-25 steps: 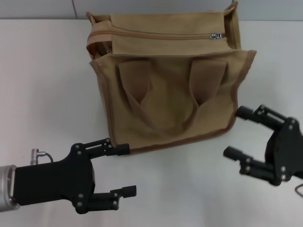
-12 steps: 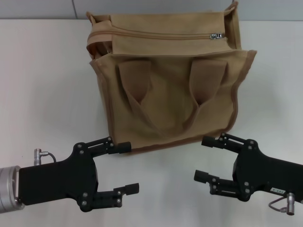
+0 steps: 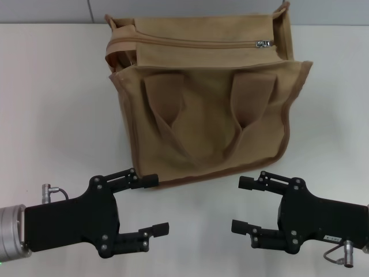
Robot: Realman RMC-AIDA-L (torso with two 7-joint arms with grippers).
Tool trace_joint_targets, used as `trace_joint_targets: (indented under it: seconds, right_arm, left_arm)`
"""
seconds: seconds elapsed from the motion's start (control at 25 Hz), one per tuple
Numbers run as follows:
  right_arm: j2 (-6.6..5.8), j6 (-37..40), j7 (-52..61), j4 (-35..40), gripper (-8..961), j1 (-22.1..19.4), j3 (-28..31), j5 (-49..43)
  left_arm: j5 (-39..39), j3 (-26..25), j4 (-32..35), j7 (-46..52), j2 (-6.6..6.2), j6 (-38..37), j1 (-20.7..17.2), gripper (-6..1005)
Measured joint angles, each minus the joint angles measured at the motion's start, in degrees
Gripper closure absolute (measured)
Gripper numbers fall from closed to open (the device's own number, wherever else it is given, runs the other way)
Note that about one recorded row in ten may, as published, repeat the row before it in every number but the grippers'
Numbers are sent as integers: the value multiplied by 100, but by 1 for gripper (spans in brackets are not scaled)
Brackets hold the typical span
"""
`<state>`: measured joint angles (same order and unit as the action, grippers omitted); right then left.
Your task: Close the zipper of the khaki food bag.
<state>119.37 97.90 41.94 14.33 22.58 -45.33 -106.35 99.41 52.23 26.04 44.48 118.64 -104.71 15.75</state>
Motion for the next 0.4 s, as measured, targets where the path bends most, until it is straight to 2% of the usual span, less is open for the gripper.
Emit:
trace_joint_targets:
  seconds: [0.4]
  right_arm:
    - [15,-70,0,-27,188,9,34,51]
  left_arm:
    - [-32,-65,-88,-1,10,128,15,229]
